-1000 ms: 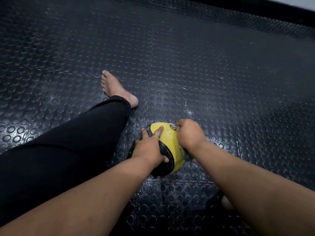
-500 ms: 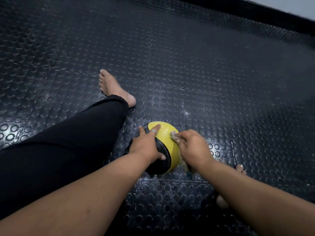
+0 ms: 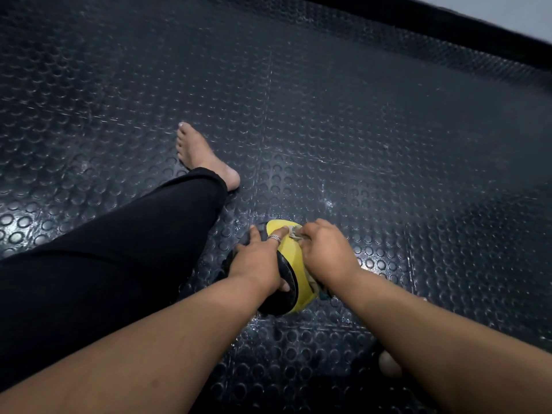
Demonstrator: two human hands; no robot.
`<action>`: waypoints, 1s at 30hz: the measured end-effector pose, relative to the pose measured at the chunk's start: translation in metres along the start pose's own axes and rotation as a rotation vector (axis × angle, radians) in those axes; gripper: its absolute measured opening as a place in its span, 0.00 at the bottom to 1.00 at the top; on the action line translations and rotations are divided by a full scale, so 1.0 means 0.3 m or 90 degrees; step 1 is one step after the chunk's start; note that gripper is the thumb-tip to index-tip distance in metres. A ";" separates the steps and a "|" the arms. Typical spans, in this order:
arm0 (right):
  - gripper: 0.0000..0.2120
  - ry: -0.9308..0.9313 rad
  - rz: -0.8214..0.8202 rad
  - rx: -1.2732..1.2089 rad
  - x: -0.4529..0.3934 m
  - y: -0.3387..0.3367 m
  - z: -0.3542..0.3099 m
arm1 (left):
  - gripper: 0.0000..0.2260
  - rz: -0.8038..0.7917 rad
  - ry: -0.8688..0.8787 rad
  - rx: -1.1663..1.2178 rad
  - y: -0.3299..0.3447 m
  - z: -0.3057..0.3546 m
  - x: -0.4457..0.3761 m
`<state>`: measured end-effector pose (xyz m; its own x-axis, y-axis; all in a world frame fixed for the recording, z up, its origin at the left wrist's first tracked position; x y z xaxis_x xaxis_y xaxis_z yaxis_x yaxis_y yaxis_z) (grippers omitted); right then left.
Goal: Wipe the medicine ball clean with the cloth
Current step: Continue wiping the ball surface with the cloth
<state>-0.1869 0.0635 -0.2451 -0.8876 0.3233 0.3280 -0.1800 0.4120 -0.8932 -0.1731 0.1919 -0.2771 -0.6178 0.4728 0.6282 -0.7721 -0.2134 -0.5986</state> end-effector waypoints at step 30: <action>0.11 -0.033 -0.012 0.011 -0.044 -0.029 0.069 | 0.50 -0.021 0.021 -0.051 0.007 0.028 0.016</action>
<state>-0.1823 0.0381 -0.2481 -0.9049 0.2707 0.3285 -0.2036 0.4026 -0.8925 -0.1790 0.1865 -0.2711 -0.5864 0.5068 0.6319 -0.7763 -0.1290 -0.6170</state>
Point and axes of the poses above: each hand's wrist, its own x-axis away from the middle knuckle, its own y-axis out of the palm, z = x × y, the point moved 5 cm from there along -x, towards the middle knuckle, and after that the axes turned 7 degrees about y, right-handed, at the moved point
